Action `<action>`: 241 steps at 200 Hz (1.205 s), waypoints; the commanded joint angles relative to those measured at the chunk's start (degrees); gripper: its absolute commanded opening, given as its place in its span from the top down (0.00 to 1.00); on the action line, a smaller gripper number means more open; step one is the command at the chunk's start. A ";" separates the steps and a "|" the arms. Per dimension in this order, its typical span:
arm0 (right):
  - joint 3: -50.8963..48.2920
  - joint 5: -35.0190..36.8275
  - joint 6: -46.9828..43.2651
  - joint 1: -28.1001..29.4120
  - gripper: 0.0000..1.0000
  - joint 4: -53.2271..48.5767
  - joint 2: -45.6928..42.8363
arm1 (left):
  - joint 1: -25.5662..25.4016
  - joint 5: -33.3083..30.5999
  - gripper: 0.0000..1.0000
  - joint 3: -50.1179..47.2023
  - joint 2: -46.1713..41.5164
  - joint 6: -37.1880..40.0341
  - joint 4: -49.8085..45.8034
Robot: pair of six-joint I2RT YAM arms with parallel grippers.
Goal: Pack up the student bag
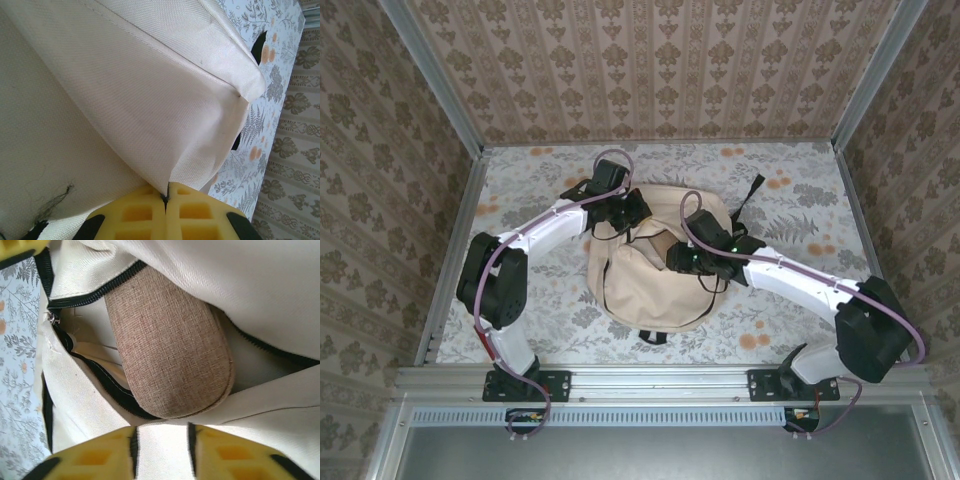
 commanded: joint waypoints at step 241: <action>4.15 0.23 0.86 1.10 0.92 7.59 9.68 | 0.49 1.92 1.00 0.06 -3.20 1.91 -0.96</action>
